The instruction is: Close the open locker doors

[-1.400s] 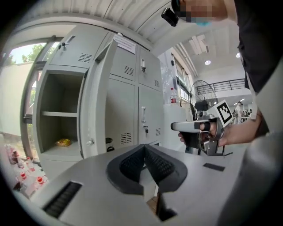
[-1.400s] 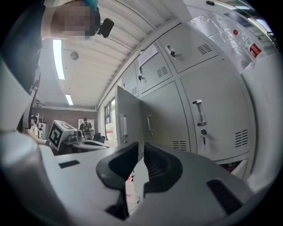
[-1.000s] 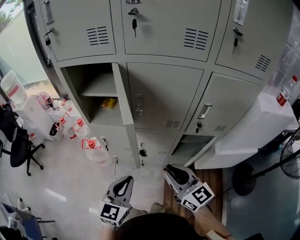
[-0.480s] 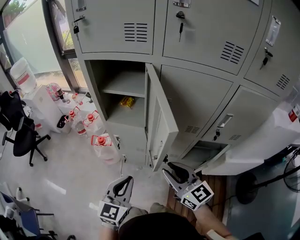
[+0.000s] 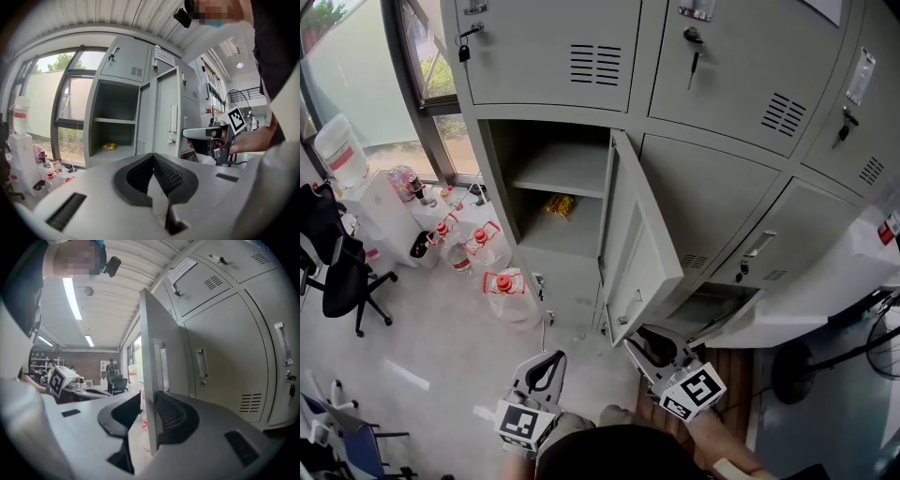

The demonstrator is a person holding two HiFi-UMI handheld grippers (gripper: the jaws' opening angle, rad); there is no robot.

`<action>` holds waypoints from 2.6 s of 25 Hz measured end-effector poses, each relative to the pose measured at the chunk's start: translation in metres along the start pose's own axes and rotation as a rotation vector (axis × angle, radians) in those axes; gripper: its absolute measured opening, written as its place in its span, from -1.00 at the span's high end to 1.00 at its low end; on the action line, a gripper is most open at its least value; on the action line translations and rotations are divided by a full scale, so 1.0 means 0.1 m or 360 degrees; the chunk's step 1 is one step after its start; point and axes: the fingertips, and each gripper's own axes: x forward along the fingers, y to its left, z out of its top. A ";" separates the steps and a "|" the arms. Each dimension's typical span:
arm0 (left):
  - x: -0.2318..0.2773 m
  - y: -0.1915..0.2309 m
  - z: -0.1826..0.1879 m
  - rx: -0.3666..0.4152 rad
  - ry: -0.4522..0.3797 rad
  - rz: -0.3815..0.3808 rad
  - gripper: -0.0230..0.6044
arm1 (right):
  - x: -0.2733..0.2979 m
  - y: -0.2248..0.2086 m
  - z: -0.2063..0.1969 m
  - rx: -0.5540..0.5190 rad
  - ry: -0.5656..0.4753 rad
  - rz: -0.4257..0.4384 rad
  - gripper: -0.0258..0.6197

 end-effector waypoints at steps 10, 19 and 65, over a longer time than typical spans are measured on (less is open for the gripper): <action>-0.14 0.30 -0.03 0.0019 0.0001 -0.0015 0.90 | 0.31 0.28 0.00 0.0001 0.0006 0.0006 0.60; -0.36 0.73 -0.03 -0.0027 0.0024 0.0002 0.90 | 0.75 0.57 0.02 0.0004 -0.0009 0.0015 0.62; -0.50 2.36 0.40 0.0118 -0.0042 0.0494 0.90 | 2.98 0.52 0.25 -0.0029 -0.0003 0.0402 0.62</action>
